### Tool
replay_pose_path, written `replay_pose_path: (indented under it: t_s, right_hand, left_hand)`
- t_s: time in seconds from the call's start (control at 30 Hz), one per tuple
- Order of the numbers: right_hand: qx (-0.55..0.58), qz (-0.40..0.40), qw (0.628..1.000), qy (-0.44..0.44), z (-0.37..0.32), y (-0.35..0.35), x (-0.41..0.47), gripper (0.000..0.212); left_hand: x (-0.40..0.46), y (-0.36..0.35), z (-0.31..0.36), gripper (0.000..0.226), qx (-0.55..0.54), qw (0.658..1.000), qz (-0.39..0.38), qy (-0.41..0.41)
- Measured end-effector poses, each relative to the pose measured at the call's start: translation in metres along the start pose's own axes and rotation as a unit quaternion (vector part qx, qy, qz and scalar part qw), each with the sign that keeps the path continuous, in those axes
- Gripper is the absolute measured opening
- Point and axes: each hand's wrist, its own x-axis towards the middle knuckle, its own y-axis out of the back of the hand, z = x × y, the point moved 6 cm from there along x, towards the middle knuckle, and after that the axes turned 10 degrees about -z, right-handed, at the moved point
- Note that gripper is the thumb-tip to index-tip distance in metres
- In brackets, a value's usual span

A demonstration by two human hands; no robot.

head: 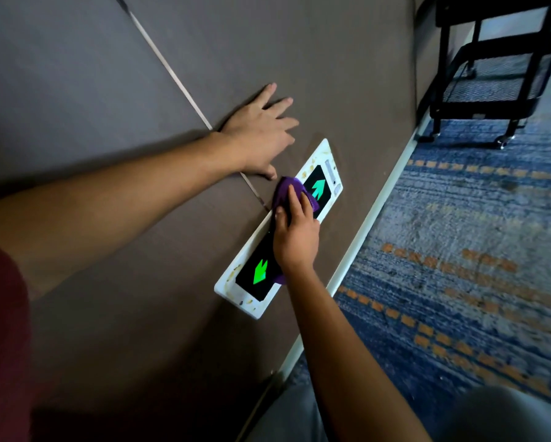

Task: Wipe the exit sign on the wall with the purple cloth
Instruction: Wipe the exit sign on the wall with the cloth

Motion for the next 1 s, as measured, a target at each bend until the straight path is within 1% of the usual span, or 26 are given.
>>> replay_pose_path:
  t_s: [0.1, 0.27, 0.33, 0.47, 0.53, 0.67, 0.77, 0.87, 1.0]
  right_hand:
    - [0.002, 0.015, 1.0, 0.004, 0.003, -0.005, -0.015, 0.049]
    - [0.01, 0.062, 0.998, -0.003, 0.004, -0.034, -0.064, 0.048]
    - [0.017, 0.068, 0.998, -0.008, 0.007, -0.037, -0.067, 0.047]
    - [0.017, 0.064, 0.997, -0.025, 0.005, -0.025, -0.042, 0.047]
    - [0.017, 0.06, 0.998, -0.032, 0.003, -0.018, -0.025, 0.047]
    - [0.067, 0.055, 0.995, -0.053, 0.008, -0.003, 0.004, 0.047]
    - [0.095, 0.027, 0.992, -0.078, 0.012, 0.002, 0.014, 0.047]
    - [0.1, -0.003, 0.993, -0.059, 0.004, 0.005, 0.012, 0.048]
    - [0.076, -0.013, 0.996, -0.042, -0.002, -0.001, -0.007, 0.049]
  left_hand:
    - [0.0, 0.001, -0.001, 0.083, 0.001, 1.0, -0.005, 0.0]
    - [0.004, -0.004, 0.0, 0.081, -0.007, 1.0, -0.008, 0.005]
    - [0.005, -0.006, 0.001, 0.081, -0.008, 1.0, -0.001, 0.001]
    - [0.003, -0.006, 0.0, 0.081, -0.003, 1.0, 0.023, -0.006]
    - [0.002, -0.007, -0.001, 0.079, 0.002, 1.0, 0.023, -0.009]
    - [0.002, -0.006, 0.001, 0.072, -0.005, 1.0, 0.021, -0.017]
    - [0.002, -0.004, 0.002, 0.067, -0.014, 0.999, 0.018, -0.022]
    - [0.0, -0.004, -0.002, 0.065, -0.016, 1.0, 0.016, -0.007]
    - [0.0, -0.003, 0.0, 0.061, -0.022, 0.999, 0.028, -0.011]
